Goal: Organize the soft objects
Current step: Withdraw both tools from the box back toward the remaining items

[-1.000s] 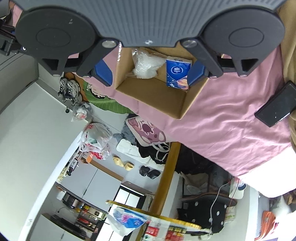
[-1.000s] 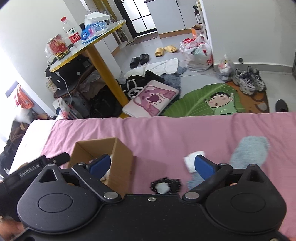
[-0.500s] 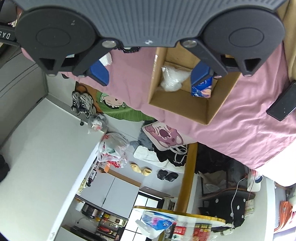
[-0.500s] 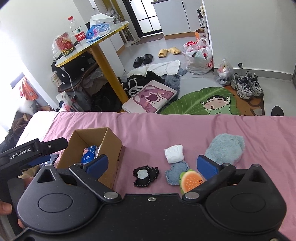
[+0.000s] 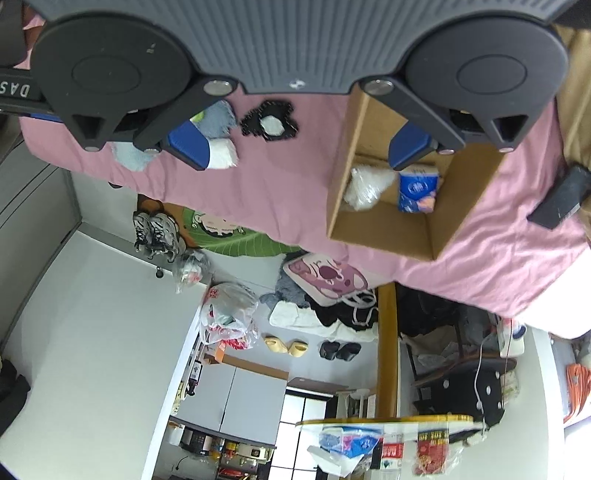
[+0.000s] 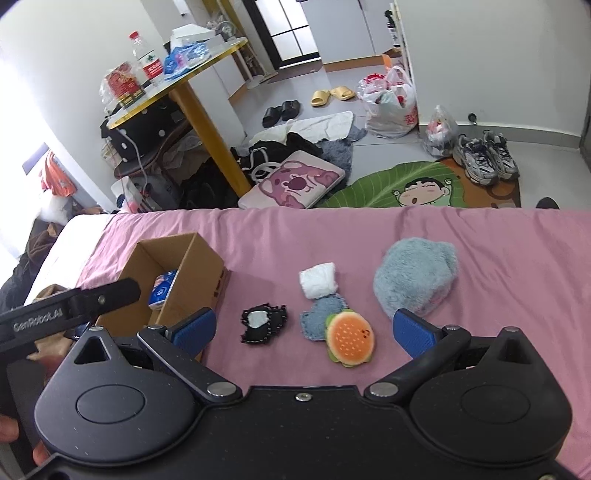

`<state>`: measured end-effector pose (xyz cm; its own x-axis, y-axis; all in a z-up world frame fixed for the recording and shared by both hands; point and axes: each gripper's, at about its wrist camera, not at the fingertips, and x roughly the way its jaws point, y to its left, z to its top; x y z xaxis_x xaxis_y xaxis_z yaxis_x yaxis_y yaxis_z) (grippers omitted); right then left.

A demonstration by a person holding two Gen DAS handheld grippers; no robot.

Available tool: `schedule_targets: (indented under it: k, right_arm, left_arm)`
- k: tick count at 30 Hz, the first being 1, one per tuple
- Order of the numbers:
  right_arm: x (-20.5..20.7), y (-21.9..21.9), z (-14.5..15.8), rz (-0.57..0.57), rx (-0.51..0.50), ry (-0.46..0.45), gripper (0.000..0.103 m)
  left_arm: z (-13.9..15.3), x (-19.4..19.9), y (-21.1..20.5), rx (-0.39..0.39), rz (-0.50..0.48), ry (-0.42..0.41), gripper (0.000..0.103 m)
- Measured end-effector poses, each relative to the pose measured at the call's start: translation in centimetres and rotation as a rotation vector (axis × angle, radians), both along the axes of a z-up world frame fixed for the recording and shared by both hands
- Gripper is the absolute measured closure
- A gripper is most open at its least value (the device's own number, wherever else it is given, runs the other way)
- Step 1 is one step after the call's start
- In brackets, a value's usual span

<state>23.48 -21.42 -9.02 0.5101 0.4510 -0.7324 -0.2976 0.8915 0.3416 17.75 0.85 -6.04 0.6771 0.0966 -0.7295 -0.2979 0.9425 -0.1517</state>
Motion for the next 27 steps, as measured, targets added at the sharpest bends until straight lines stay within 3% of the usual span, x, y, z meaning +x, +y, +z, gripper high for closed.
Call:
schedule_targets:
  k: [11, 14, 27]
  right_arm:
    - [0.1, -1.6, -1.6, -0.006, 0.038, 0.059, 0.000]
    - [0.3, -2.0, -2.1, -0.010, 0.041, 0.078, 0.000]
    - [2.0, -3.9, -4.8, -0.116, 0.108, 0.188, 0.000]
  left_arm:
    - [-1.8, -0.1, -3.0, 0.030, 0.008, 0.056, 0.001]
    - [-2.3, 0.0, -3.4, 0.046, 0.056, 0.060, 0.001]
    - [-5.1, 3.9, -4.3, 0.059, -0.054, 0.127, 0.004]
